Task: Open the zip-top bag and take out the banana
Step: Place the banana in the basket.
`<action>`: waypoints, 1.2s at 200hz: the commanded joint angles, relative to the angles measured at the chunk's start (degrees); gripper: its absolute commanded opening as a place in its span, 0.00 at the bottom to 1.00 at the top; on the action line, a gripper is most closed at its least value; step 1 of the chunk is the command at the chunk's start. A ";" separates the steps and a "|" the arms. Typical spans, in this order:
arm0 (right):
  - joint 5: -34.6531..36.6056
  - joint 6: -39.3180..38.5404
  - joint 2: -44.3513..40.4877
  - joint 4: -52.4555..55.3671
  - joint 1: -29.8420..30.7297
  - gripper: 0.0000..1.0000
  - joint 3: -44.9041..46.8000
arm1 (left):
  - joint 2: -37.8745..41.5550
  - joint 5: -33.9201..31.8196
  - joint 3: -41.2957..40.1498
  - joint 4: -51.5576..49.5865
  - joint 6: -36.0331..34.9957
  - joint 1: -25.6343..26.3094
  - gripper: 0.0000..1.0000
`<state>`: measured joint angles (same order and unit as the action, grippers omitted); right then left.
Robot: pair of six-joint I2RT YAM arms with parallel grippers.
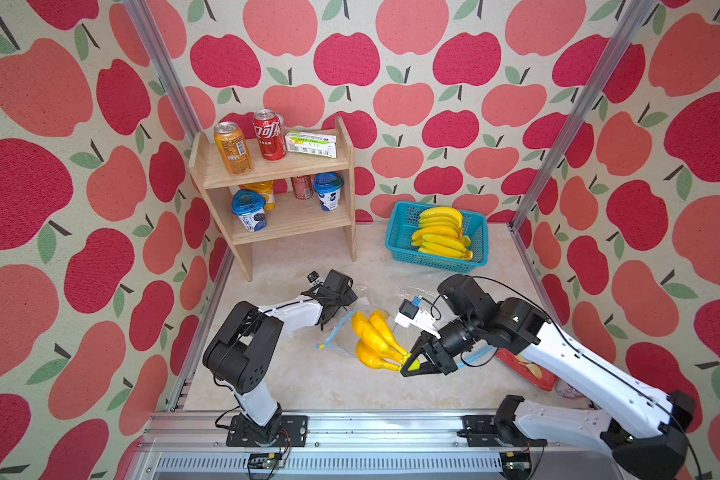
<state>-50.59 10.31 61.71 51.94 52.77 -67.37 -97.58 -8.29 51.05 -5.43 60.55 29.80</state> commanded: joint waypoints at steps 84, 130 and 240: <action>44.58 -2.18 -8.86 -8.25 -5.90 0.00 -4.21 | -5.33 0.44 -2.04 -14.65 1.75 -0.29 0.97; 51.39 -7.60 5.76 -25.48 -19.58 0.00 -2.90 | -1.08 -0.16 -3.02 -13.81 0.84 0.20 0.97; 40.04 -0.90 66.56 -10.53 -31.27 0.00 -63.16 | 3.29 0.48 -3.29 -13.64 -0.39 1.11 0.97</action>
<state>-7.01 6.39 121.38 31.68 21.69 -118.72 -94.32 -9.61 49.87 -12.73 60.36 30.70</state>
